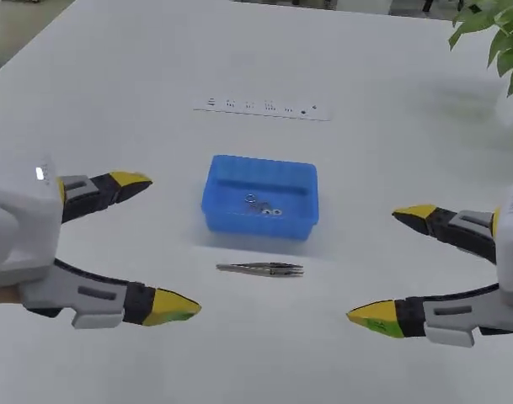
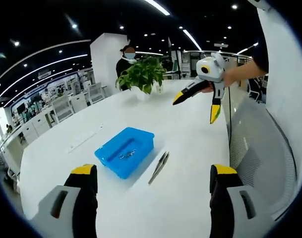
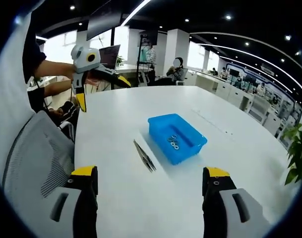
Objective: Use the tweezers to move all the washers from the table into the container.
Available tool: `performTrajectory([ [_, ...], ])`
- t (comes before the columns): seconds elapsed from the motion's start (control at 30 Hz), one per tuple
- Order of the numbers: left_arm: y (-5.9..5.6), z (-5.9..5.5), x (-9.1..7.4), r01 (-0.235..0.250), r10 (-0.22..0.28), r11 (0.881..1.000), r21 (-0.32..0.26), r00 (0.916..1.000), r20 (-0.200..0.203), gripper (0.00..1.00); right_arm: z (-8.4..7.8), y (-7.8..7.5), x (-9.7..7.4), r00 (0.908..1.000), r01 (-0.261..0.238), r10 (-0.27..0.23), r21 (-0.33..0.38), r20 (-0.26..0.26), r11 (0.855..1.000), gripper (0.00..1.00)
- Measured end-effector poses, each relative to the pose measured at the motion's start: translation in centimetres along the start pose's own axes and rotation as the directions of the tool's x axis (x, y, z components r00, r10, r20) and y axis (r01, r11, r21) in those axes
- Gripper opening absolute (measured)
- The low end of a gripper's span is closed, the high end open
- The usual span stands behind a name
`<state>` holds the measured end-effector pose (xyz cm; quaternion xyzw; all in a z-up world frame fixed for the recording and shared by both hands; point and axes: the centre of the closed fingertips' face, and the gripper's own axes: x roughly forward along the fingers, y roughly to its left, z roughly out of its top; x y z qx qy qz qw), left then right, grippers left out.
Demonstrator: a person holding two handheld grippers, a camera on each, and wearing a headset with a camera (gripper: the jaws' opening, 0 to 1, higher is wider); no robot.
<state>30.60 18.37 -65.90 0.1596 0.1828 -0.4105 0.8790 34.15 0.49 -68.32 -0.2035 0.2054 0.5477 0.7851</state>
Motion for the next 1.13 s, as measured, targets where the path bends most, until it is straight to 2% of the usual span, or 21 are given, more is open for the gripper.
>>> performTrajectory([
  [0.1,0.3,0.4,-0.7,-0.017,0.017,1.0,0.015,0.9998,-0.008,1.0,0.1,0.2,-0.4,0.9999,0.012,-0.012,-0.008,-0.005,1.0,0.93],
  [0.23,0.6,0.9,-1.5,-0.045,0.045,0.999,0.024,0.999,0.004,1.0,-0.1,0.6,-0.6,0.9999,0.007,-0.007,0.012,-0.015,1.0,1.0],
  [0.47,0.2,1.0,-2.3,-0.061,0.061,0.998,0.029,0.9981,0.001,1.0,0.3,0.8,-1.0,0.9999,0.014,-0.014,-0.002,-0.009,1.0,1.0],
  [0.7,-0.2,0.8,-2.4,-0.066,0.066,0.998,0.008,0.9977,0.012,1.0,0.8,1.3,-1.3,0.9999,-0.003,0.003,-0.017,-0.014,1.0,1.0],
  [0.9,-0.8,0.5,-2.0,-0.053,0.053,0.999,0.008,0.9986,-0.001,1.0,1.1,1.1,-1.6,1.0,0.002,-0.002,-0.019,-0.005,1.0,1.0],
  [1.13,-0.4,0.7,-2.1,-0.073,0.072,0.997,0.003,0.9973,0.007,1.0,0.5,1.3,-1.8,0.9997,0.002,-0.003,-0.014,-0.024,1.0,1.0],
])
